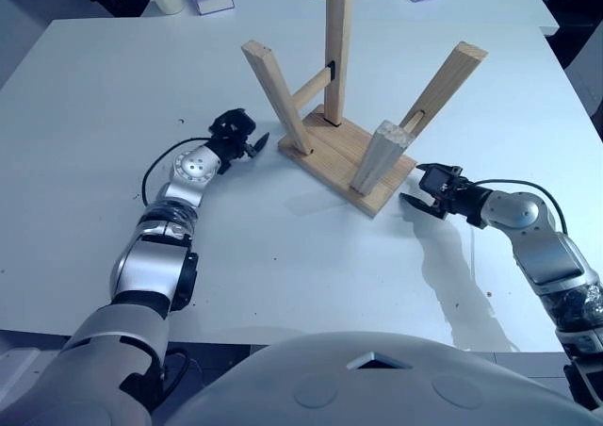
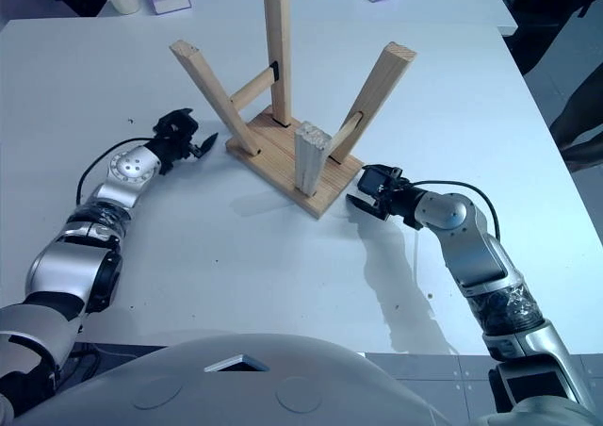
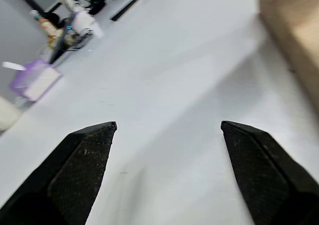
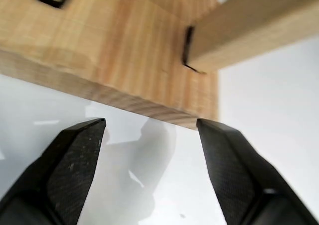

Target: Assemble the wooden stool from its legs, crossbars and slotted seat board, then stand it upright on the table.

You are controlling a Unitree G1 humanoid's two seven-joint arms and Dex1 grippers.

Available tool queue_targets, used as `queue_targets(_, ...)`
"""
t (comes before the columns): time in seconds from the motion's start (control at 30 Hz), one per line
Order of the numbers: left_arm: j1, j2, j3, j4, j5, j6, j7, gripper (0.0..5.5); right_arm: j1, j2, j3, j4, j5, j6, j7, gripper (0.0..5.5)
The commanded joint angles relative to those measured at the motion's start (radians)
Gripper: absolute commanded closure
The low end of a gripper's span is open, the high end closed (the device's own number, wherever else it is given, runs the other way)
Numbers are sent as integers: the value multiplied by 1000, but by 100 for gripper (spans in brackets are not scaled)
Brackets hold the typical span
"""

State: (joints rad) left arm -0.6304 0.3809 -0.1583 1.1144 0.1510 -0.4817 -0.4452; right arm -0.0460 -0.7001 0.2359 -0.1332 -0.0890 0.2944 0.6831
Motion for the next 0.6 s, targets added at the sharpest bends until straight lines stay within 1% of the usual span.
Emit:
queue_targets(0.03,46,-32,-34,-26,0,-68,-128,160,-3,19,39,53,-35,15,4,211)
queue_targets(0.13,136,-11,-43,-145,-37,-97,-228,160,-17,37,54,66,-39,1,9,211)
queue_targets(0.27,326,66,-26,-445,-140,-19,-323,160,-7,39,53,70,-49,-20,14,211)
queue_targets(0.4,494,144,22,-708,-213,119,-329,160,8,23,32,51,-33,-37,32,211)
queue_targets(0.53,595,188,101,-881,-261,269,-290,160,30,-11,-6,-10,11,-33,78,211)
queue_targets(0.6,647,204,121,-962,-276,319,-293,160,37,-15,-35,-45,55,-18,101,211)
